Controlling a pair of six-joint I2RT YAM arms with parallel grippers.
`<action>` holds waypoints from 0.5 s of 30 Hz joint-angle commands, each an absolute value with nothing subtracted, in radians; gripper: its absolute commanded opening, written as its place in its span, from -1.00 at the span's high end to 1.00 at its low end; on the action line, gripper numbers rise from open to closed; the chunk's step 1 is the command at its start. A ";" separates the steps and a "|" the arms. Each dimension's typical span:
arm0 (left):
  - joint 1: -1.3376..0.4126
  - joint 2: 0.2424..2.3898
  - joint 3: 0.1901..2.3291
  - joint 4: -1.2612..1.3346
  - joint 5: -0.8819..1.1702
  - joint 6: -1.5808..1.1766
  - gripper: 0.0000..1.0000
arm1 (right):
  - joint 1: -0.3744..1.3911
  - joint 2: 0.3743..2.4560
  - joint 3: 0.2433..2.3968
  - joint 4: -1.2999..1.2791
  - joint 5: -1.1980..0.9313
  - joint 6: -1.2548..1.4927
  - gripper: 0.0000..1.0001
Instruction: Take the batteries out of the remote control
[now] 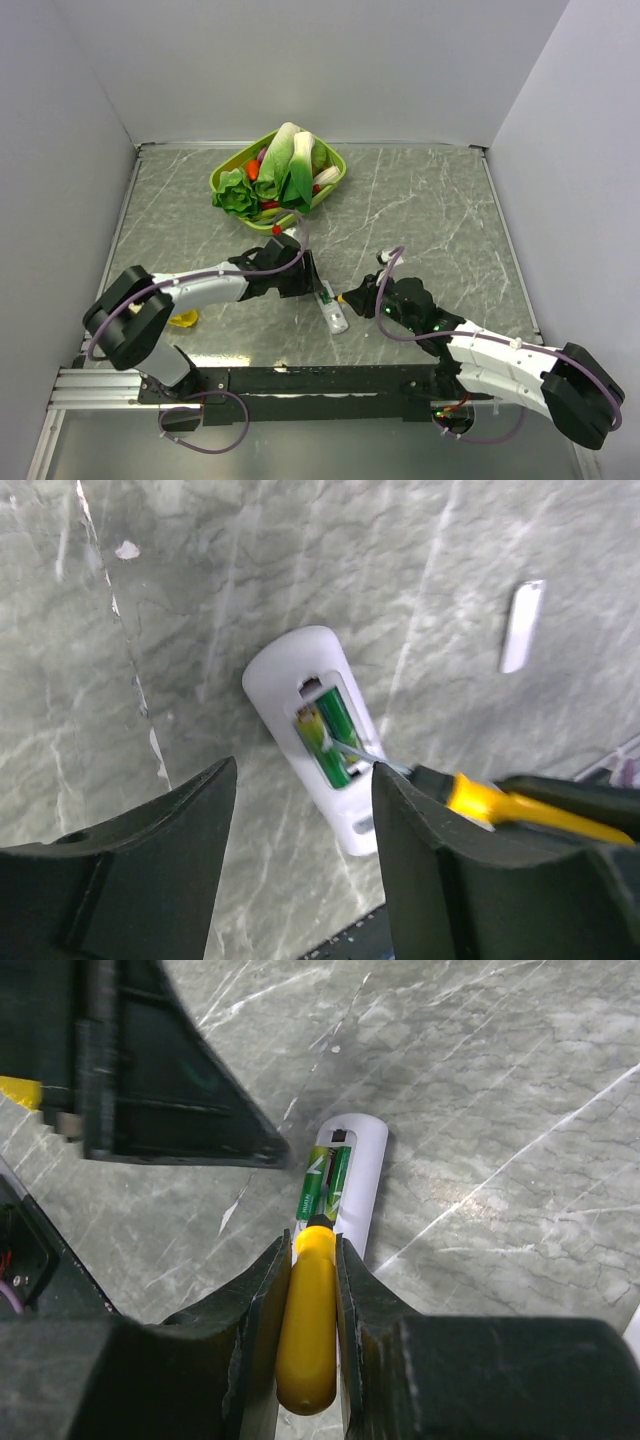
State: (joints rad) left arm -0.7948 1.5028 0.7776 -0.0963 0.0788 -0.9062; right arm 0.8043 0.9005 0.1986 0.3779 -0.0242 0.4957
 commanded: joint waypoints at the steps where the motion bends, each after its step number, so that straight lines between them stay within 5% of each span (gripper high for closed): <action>1: -0.792 1.568 0.828 -0.090 0.101 -0.885 -0.19 | 0.805 0.905 0.250 0.388 -0.074 0.495 1.00; 15: -0.792 1.612 0.824 -0.072 0.107 -0.910 0.08 | 0.805 0.871 0.255 0.374 -0.080 0.500 1.00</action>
State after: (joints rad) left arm -0.7933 1.6093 0.8043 -0.0948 0.0914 -0.9039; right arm 0.8043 0.8921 0.2134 0.3485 -0.0544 0.4961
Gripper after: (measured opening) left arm 0.495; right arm 0.281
